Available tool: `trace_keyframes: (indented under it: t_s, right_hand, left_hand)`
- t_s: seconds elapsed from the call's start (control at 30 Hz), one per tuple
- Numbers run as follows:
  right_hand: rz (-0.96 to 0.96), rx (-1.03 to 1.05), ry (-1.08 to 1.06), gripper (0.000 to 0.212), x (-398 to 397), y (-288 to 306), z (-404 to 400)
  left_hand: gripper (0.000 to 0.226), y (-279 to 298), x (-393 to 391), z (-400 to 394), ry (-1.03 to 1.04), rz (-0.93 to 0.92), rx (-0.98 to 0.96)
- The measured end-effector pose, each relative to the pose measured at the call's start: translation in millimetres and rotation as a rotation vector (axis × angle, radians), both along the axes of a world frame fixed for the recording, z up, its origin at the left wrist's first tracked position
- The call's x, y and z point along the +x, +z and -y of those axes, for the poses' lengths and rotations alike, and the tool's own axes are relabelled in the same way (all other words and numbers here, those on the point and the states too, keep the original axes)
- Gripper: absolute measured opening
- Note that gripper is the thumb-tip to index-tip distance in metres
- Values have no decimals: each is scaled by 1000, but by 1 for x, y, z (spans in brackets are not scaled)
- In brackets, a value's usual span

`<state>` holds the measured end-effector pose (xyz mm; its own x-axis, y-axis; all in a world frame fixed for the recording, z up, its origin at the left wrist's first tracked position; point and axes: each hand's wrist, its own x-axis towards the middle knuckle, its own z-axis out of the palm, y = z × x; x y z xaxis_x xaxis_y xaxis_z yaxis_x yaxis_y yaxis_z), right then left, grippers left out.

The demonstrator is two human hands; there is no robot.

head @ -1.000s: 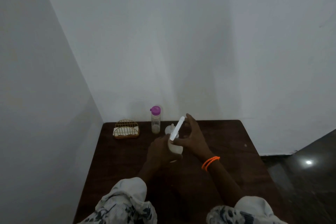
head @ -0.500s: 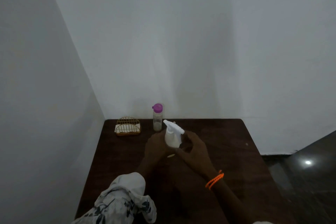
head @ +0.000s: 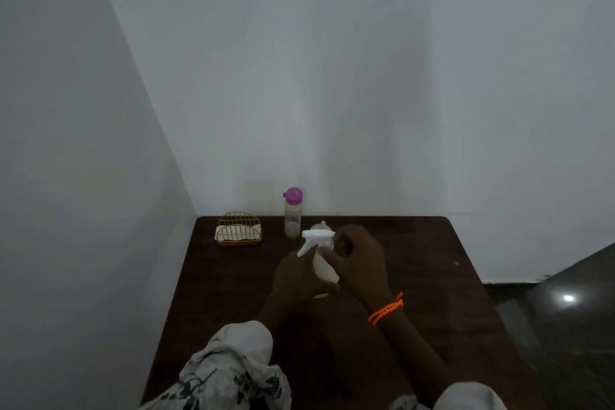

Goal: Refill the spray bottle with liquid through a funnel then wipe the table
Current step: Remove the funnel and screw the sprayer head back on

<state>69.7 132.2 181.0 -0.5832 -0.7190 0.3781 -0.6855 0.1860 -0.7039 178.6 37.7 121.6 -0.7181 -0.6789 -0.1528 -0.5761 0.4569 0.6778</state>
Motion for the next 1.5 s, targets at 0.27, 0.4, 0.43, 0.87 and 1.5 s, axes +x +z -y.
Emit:
trace_keyframes:
  t_s: [0.27,0.4,0.43,0.87,1.5]
  right_hand:
    - [-62,88,115,41,-25,6,6]
    - [-71,180,-91,52,-14,7,10]
    - [-34,188,-98,53,-12,6,11]
    - [234,335,326,31,-38,0,7]
    - [234,68,113,29,-14,-20,12]
  left_hand:
    - [94,-2,-4,0,-45,21,-89]
    - [97,-1,-7,0,-42,23,-110]
    - [98,-1,-7,0,-37,12,-110]
    - [91,2,-2,9,-44,5,-7]
    - [86,11,-5,1,26,-36,-66]
